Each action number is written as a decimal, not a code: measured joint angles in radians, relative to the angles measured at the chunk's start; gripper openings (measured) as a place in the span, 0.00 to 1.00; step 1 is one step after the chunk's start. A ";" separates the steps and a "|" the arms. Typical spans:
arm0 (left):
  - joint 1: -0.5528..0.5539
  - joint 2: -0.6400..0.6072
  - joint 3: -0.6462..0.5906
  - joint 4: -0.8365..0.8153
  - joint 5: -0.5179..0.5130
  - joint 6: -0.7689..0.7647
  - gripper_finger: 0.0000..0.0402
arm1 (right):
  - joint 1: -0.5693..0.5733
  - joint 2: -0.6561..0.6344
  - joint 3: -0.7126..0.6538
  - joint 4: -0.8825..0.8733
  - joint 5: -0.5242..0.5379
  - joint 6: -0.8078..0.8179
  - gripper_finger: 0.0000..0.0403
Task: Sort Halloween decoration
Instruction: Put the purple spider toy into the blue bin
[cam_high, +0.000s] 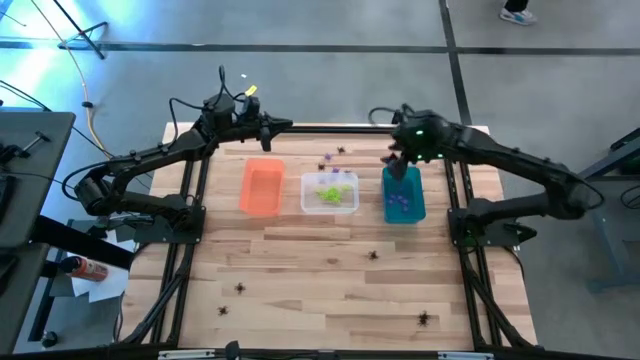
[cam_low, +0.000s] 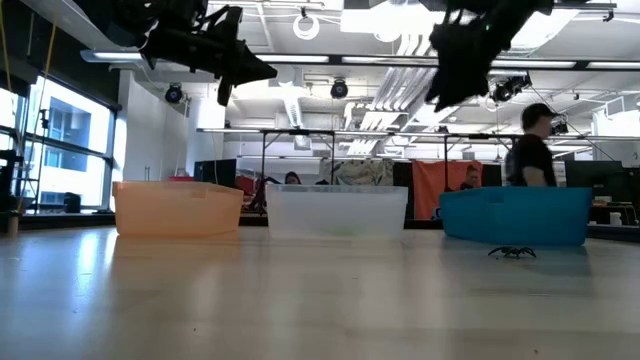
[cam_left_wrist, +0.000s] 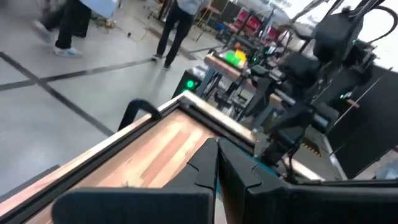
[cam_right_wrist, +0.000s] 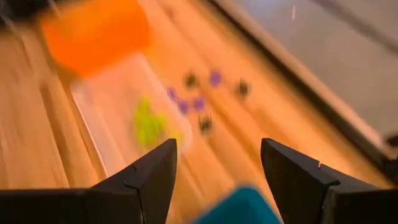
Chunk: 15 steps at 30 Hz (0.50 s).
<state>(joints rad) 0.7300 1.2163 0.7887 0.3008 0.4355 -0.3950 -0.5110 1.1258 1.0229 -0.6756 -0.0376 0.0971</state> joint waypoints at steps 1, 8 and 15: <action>0.000 0.000 0.000 0.010 0.000 -0.005 0.00 | -0.001 -0.027 -0.010 0.042 0.000 0.007 0.57; 0.000 0.000 0.000 0.014 -0.001 -0.004 0.00 | -0.013 -0.072 -0.062 0.203 0.003 0.107 0.57; 0.000 0.000 0.000 0.012 -0.027 -0.015 0.00 | -0.013 0.017 -0.063 0.237 0.013 0.181 0.52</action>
<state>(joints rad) 0.7302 1.2163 0.7887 0.3133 0.4086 -0.4101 -0.5240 1.1423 0.9600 -0.4383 -0.0247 0.2779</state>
